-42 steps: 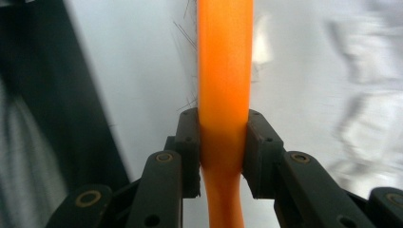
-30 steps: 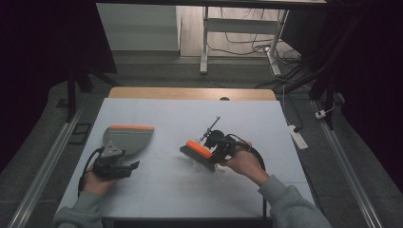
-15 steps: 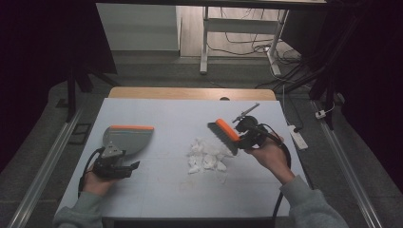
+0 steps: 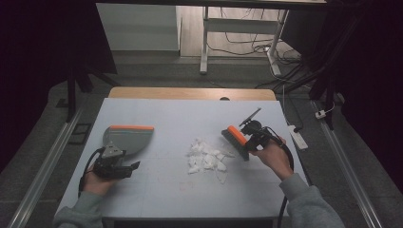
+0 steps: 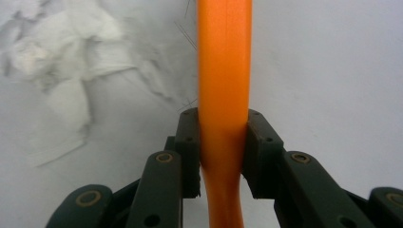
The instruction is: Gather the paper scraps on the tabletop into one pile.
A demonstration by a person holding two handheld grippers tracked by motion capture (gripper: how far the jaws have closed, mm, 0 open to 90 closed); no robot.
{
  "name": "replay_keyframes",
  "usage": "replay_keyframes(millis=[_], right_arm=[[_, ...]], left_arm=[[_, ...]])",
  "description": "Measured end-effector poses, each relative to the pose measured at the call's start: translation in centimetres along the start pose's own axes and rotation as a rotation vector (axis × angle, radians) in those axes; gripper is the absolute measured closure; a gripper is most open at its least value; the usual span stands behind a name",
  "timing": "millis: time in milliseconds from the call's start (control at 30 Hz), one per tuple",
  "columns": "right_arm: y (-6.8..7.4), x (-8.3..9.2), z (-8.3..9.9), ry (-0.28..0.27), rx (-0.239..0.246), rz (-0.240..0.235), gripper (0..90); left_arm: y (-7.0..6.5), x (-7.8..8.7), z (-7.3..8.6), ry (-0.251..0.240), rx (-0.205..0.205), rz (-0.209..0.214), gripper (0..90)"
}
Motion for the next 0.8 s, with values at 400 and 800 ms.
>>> replay_keyframes(millis=[400,800], right_arm=[[4.1,0.4,-3.6,-0.086,0.087,-0.079,70.0],[3.8,5.1,-1.3,-0.258,0.083,-0.097,69.9]], left_arm=[[-0.2,0.0,0.0,0.0,-0.01,0.003,27.6],[-0.2,0.1,0.0,-0.003,-0.011,0.002,27.6]])
Point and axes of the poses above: each handheld gripper's, and its own axes: x roughly backward along the jaws, z roughly out of its underside, y roughly to its left, the point moved 5 cm from there along -x, roughly forward along the jaws, and after that the axes turned 11 degrees about y, right-handed, at the moved point
